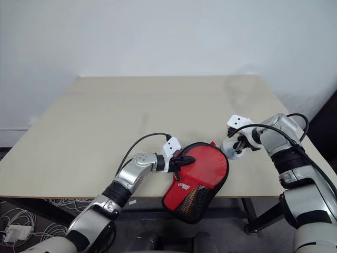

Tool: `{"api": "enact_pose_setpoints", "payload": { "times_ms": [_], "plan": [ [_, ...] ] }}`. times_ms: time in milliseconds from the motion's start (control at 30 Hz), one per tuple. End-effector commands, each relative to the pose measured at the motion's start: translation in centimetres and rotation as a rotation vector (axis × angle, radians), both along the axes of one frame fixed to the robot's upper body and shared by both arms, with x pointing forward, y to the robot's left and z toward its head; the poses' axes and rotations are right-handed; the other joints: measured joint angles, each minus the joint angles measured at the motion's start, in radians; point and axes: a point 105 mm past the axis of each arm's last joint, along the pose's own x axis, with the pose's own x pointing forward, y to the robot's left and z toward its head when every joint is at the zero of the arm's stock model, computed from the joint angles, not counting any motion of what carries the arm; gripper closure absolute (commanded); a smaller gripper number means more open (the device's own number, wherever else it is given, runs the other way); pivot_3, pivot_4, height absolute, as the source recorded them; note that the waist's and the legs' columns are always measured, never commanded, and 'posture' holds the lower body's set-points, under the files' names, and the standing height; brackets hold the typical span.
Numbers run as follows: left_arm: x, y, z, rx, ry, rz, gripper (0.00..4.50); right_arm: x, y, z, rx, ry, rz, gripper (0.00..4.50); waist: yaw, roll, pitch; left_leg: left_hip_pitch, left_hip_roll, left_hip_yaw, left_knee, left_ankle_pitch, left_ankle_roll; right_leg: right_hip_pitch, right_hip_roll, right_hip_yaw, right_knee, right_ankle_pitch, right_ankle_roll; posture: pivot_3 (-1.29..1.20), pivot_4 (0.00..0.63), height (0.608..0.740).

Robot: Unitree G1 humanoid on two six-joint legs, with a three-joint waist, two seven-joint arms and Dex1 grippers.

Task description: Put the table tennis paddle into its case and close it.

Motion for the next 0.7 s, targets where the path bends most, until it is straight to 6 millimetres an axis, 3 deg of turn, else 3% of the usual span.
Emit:
{"api": "enact_pose_setpoints", "payload": {
  "times_ms": [33,400,700],
  "plan": [
    [-0.9,-0.7,-1.2,0.043,0.037,-0.074,4.5,0.2,0.5,1.3,0.024,-0.043,0.012,4.46,0.0,0.0,0.0,0.0,0.0,0.0,0.0,0.0,0.0,0.0,0.0,0.0,0.0,0.0,0.0,0.0,0.0,0.734],
    [-1.8,-0.9,-3.3,0.088,0.069,-0.145,4.5,-0.2,0.6,1.0,0.072,-0.039,-0.017,4.46,0.003,-0.001,-0.001,0.0,-0.001,-0.002,0.001,0.0,0.001,0.001,-0.001,-0.002,-0.001,0.0,0.001,0.0,0.0,0.734],
    [-1.3,-1.2,-3.6,0.104,0.09,-0.155,4.5,-1.5,-2.4,1.7,0.121,-0.04,-0.087,4.46,0.031,-0.001,-0.001,0.0,-0.002,-0.003,0.004,-0.002,0.003,0.002,-0.003,-0.004,-0.002,-0.001,0.002,0.0,0.0,0.734]
  ]
}}
